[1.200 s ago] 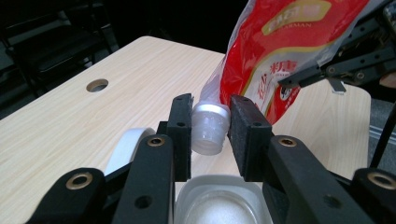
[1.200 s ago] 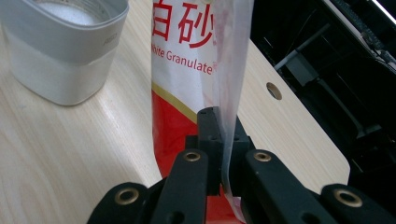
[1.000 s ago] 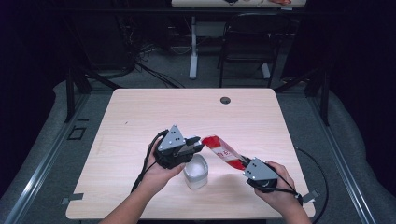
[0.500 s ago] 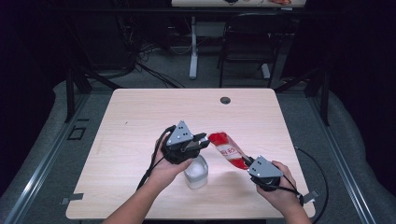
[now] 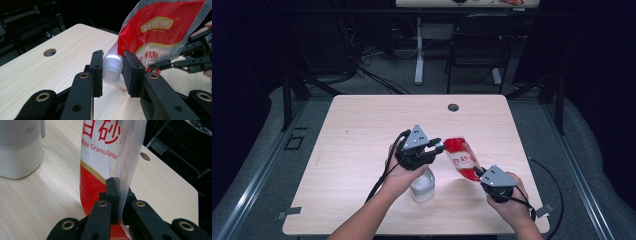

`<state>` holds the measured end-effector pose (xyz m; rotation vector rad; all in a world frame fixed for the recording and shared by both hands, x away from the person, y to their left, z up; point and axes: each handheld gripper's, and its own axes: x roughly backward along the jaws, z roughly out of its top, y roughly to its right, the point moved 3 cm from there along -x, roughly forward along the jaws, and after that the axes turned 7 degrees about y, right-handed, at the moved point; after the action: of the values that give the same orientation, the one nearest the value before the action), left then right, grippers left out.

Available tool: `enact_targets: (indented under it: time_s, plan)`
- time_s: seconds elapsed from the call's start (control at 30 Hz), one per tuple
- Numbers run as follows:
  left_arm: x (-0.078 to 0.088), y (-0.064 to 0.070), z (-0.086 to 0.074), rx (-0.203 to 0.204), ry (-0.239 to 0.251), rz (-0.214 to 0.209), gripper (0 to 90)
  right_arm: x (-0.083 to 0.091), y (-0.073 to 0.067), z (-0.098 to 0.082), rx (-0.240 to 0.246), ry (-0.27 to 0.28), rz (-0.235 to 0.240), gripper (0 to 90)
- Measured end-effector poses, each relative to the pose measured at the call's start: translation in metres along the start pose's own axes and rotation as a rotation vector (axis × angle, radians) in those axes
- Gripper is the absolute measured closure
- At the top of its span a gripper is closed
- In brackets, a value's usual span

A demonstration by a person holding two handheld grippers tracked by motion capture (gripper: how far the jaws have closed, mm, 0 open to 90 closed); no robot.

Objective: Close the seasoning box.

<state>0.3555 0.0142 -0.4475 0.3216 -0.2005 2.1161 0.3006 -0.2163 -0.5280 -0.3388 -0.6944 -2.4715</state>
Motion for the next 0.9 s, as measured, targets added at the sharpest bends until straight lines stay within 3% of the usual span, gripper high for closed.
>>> enact_targets:
  time_s: [0.43, 0.83, 0.9]
  plan:
    - [-0.019, 0.003, 0.000, 0.014, -0.008, 0.008, 71.8, -0.009, 0.006, -0.014, -0.060, -0.024, -0.030, 89.2]
    - [-0.025, 0.006, -0.007, 0.017, -0.027, 0.013, 71.7, -0.022, 0.000, -0.027, -0.080, -0.068, 0.002, 89.0]
    - [-0.025, 0.009, -0.008, 0.017, -0.024, 0.001, 71.6, -0.022, 0.001, -0.030, -0.113, -0.065, 0.006, 88.4]
